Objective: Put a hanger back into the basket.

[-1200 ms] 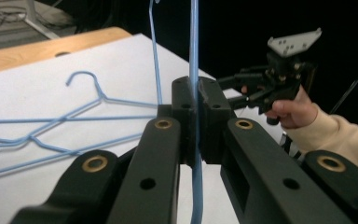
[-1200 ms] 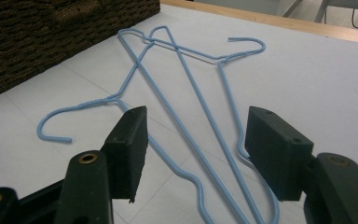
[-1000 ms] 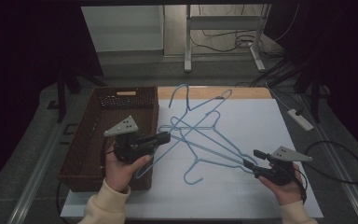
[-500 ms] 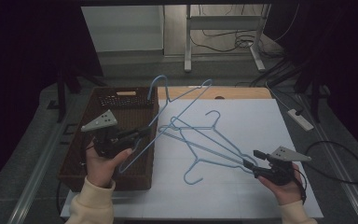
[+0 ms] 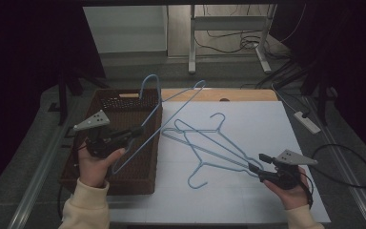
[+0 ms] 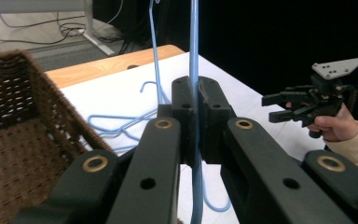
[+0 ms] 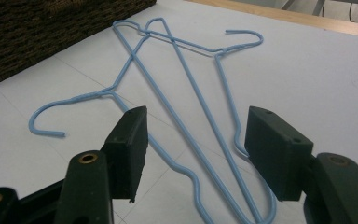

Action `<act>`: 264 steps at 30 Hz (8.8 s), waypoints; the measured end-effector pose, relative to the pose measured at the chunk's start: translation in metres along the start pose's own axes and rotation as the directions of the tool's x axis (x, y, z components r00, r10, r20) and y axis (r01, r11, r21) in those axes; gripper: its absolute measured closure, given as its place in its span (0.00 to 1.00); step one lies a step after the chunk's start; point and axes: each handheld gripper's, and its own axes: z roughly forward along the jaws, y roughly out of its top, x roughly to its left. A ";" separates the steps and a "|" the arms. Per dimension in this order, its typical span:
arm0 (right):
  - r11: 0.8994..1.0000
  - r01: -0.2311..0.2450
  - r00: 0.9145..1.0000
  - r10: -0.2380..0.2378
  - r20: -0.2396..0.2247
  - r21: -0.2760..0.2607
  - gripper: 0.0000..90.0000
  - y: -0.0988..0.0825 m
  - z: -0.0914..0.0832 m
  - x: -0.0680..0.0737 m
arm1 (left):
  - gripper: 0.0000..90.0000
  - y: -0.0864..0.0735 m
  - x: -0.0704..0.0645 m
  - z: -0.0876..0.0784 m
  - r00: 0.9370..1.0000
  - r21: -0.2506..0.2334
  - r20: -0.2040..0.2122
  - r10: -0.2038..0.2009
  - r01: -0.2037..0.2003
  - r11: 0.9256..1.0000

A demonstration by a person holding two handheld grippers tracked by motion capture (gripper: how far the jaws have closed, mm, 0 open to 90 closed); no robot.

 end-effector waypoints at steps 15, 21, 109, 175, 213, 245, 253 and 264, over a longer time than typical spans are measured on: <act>1.000 0.005 1.000 -0.005 -0.003 0.003 0.45 0.000 0.001 0.002 | 0.96 -0.005 0.021 -0.018 0.997 -0.003 -0.075 -0.033 0.033 0.999; 1.000 0.003 1.000 -0.003 -0.003 0.005 0.45 0.000 0.001 0.001 | 0.96 -0.011 0.037 -0.037 0.991 -0.011 -0.123 -0.052 0.051 0.999; 0.999 0.008 1.000 -0.007 -0.014 0.042 0.44 -0.003 0.007 0.002 | 0.40 -0.046 0.102 -0.030 0.912 0.267 -0.407 0.037 0.080 0.960; 0.990 0.072 0.997 -0.076 0.033 0.125 0.38 0.001 0.016 0.010 | 0.36 -0.074 -0.017 0.000 0.987 0.124 -0.106 0.124 -0.110 0.986; 0.918 0.097 0.989 -0.132 0.066 0.384 0.35 0.056 0.088 -0.019 | 0.36 -0.078 -0.020 0.007 0.988 0.151 -0.086 0.131 -0.117 0.982; 0.731 0.153 0.988 -0.132 -0.082 0.665 0.86 0.084 0.181 -0.042 | 0.37 -0.080 -0.019 0.009 0.987 0.152 -0.088 0.131 -0.117 0.981; 0.709 0.257 0.965 -0.228 -0.131 0.657 0.97 0.083 0.180 -0.033 | 0.37 -0.079 -0.019 0.008 0.987 0.150 -0.089 0.133 -0.119 0.982; 0.784 0.307 0.952 -0.256 -0.170 0.539 0.97 0.079 0.149 -0.028 | 0.37 -0.079 -0.019 0.009 0.987 0.147 -0.091 0.131 -0.117 0.982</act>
